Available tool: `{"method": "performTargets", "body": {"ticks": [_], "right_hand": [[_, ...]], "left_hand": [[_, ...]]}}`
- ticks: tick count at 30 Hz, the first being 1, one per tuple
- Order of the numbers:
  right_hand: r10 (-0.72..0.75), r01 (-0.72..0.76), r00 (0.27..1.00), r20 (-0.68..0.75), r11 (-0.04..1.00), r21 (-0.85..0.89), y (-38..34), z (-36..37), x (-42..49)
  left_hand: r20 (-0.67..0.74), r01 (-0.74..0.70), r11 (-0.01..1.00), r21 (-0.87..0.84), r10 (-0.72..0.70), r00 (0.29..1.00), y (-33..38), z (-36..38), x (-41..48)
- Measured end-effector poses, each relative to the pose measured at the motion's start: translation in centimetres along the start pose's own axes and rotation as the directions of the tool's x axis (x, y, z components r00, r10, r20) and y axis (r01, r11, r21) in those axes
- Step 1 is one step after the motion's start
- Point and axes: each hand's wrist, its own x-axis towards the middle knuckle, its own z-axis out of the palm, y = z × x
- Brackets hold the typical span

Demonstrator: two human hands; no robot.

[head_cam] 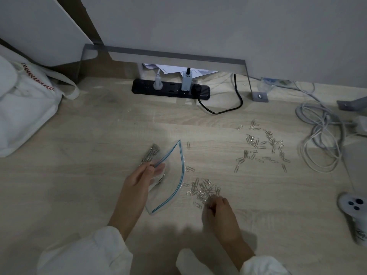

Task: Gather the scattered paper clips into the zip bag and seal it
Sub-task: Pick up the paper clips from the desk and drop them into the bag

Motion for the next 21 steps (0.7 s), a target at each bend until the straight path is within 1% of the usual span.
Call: {"method": "performTargets", "body": {"ticks": [2, 5, 8, 11, 12, 14, 16, 18, 20, 21], "right_hand": [[-0.005, 0.004, 0.999, -0.043, 1.0, -0.013, -0.3, 0.3, 0.1], [-0.004, 0.002, 0.998, -0.059, 1.0, -0.03, -0.4, 0.5, 0.1], [0.012, -0.012, 0.999, -0.039, 1.0, 0.003, -0.4, 0.4, 0.1], [0.008, -0.01, 1.0, 0.027, 0.997, 0.077, -0.1, -0.1, 0.2], [0.015, -0.02, 0.999, 0.044, 0.992, 0.126, 0.0, -0.3, 0.2], [0.09, -0.11, 0.992, 0.089, 0.964, 0.244, -0.1, -1.2, 0.0], [0.139, -0.167, 0.983, 0.116, 0.941, 0.295, -0.1, -2.2, 0.0], [0.146, -0.172, 0.984, 0.102, 0.928, 0.33, -0.6, -3.1, 0.1], [0.118, -0.154, 0.987, 0.106, 0.87, 0.467, -1.8, -4.6, -0.1], [0.095, -0.144, 0.989, 0.116, 0.819, 0.556, -2.7, -5.5, -0.3]], "left_hand": [[0.003, 0.005, 1.0, -0.001, -0.005, 1.0, 0.0, 0.0, -0.1], [0.007, 0.007, 1.0, 0.003, -0.007, 1.0, 0.2, 0.1, -0.2], [0.006, 0.005, 1.0, 0.005, -0.005, 1.0, 0.2, 0.0, -0.2], [0.005, 0.004, 1.0, -0.001, -0.004, 1.0, 0.3, 0.0, -0.2], [0.005, 0.004, 1.0, -0.003, -0.004, 1.0, 0.3, -0.1, -0.2], [0.006, 0.008, 1.0, -0.002, -0.008, 1.0, 0.4, -0.1, -0.2], [0.007, 0.008, 1.0, -0.002, -0.008, 1.0, 0.5, -0.1, -0.1], [0.009, 0.003, 1.0, 0.0, -0.003, 1.0, 0.5, -0.2, -0.1], [0.013, 0.009, 1.0, -0.001, -0.009, 1.0, 0.4, -0.1, -0.1], [0.011, 0.013, 1.0, -0.007, -0.013, 1.0, 0.4, -0.2, -0.1]]}}
